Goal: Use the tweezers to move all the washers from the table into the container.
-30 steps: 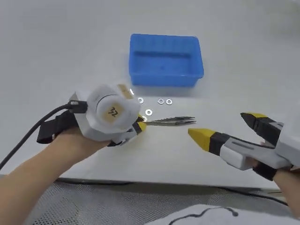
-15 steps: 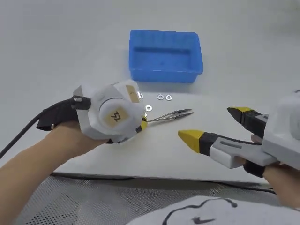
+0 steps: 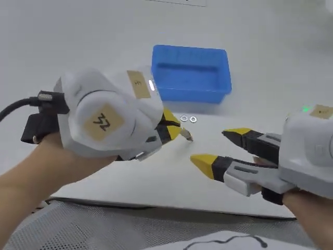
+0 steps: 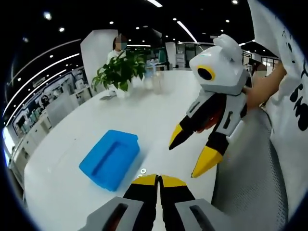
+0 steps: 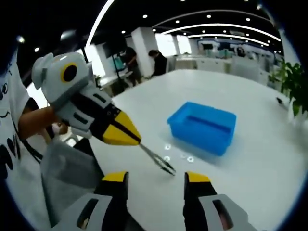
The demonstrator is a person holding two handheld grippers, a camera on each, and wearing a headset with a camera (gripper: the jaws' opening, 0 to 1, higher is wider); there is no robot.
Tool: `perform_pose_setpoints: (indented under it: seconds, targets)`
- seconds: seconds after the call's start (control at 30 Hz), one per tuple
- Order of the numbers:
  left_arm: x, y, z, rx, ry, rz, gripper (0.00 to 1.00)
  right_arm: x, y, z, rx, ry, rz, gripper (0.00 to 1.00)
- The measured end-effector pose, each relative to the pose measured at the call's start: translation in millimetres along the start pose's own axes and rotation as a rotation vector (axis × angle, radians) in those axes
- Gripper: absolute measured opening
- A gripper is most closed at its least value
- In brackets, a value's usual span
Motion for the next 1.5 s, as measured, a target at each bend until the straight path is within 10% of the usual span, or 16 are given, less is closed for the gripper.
perform_pose_setpoints:
  seconds: [0.2,0.73,1.03,1.2,1.5]
  targets:
    - [2.9,1.8,-2.7,-0.004,-0.033,0.030,0.00,-3.8,-23.1,-2.6,-0.052,0.117,-0.078,0.23]
    - [5.7,-3.0,-11.1,-0.050,-0.202,0.116,0.00,5.2,-51.2,-14.7,-0.161,0.599,-0.140,0.12]
    - [-3.2,-11.1,-19.0,-0.050,-0.229,0.141,0.00,8.1,-59.4,-17.0,-0.196,0.738,-0.185,0.05]
    - [-4.3,-10.2,-17.4,0.015,-0.103,0.046,0.01,12.8,-59.0,-14.6,-0.168,0.636,-0.171,0.03]
    - [-23.9,31.9,12.7,0.151,0.249,-0.276,0.38,17.6,-57.8,-15.3,-0.101,0.392,-0.148,0.02]
Point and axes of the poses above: the centre of the closed fingertips' face, and the gripper's own axes: y roughly backward along the fingers, x roughly to its right, z roughly out of its underside, the point moved 8 cm from there along y, roughly backward along the fingers, and after that the axes turned 5 degrees about -x, right-handed, at the moved point
